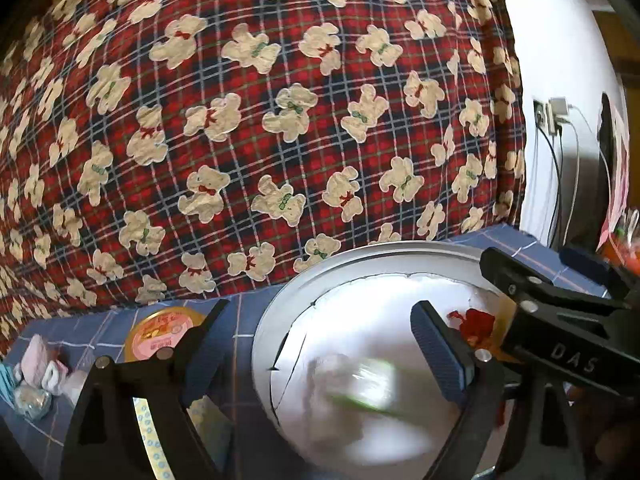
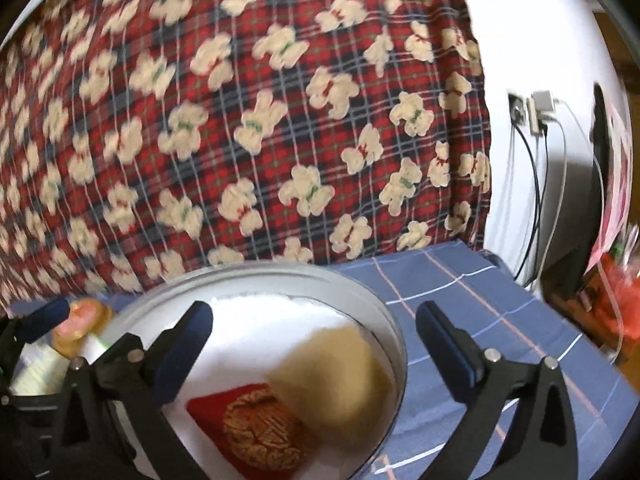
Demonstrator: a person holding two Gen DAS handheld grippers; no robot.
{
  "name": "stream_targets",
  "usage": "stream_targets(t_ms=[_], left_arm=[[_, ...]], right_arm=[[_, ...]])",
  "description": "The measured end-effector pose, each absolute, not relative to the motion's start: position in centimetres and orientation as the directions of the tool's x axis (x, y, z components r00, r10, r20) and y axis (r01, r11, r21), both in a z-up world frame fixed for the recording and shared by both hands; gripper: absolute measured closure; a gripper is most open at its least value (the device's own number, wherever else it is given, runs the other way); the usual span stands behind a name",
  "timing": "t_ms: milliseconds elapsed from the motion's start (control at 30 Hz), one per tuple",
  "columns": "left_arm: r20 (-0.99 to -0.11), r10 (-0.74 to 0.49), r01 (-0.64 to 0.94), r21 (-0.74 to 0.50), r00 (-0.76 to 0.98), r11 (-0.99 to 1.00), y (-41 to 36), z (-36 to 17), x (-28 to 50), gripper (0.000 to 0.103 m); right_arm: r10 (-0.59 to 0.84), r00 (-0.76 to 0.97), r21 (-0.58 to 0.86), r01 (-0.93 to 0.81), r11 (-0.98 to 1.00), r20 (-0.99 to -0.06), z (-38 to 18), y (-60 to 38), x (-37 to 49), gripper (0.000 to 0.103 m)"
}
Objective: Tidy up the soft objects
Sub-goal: 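Open both grippers to drop the sponge and green packet into the tin, then move the left gripper toward the light-blue cloth while the right gripper reaches the pink puff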
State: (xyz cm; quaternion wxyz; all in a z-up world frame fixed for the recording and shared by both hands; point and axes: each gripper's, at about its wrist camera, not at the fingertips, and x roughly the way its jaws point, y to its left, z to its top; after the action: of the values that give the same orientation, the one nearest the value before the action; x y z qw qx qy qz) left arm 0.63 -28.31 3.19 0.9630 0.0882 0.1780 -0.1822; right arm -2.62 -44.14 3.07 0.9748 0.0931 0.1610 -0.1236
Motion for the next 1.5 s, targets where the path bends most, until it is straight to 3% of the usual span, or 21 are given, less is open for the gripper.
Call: stream_targets(t_ms=[133,433,667,967,1500], left_arm=[[-0.344,-0.300,0.351,0.095,0.890,0.932,-26.7,3.7,0.2,0.013],[-0.316,-0.214,0.258,0.104,0.924,0.961,-21.4,3.3,-1.1,0.013],[-0.260,-0.174,0.227,0.190,0.950,0.955,-17.9,2.6,-3.4,0.013],[-0.225,-0.127,0.184,0.257,0.966,0.949,-12.2,2.3,-4.2,0.013],[-0.290,0.109,-0.039,0.235,0.951,0.971,2.3,1.2,0.4,0.013]], right_arm=[[-0.211,0.937,0.153,0.260,0.953,-0.278,3.3,-43.9,-3.6,0.000],[-0.376,0.922,0.048,0.382,0.923,-0.091,3.9,-42.0,-6.8,0.000],[-0.493,0.863,0.093,0.502,0.860,-0.106,4.1,-41.4,-8.6,0.000],[-0.445,0.887,0.098,0.457,0.884,-0.121,4.2,-37.8,-10.3,0.000],[-0.147,0.983,0.112,0.159,0.981,-0.110,4.8,-20.8,-7.6,0.000]])
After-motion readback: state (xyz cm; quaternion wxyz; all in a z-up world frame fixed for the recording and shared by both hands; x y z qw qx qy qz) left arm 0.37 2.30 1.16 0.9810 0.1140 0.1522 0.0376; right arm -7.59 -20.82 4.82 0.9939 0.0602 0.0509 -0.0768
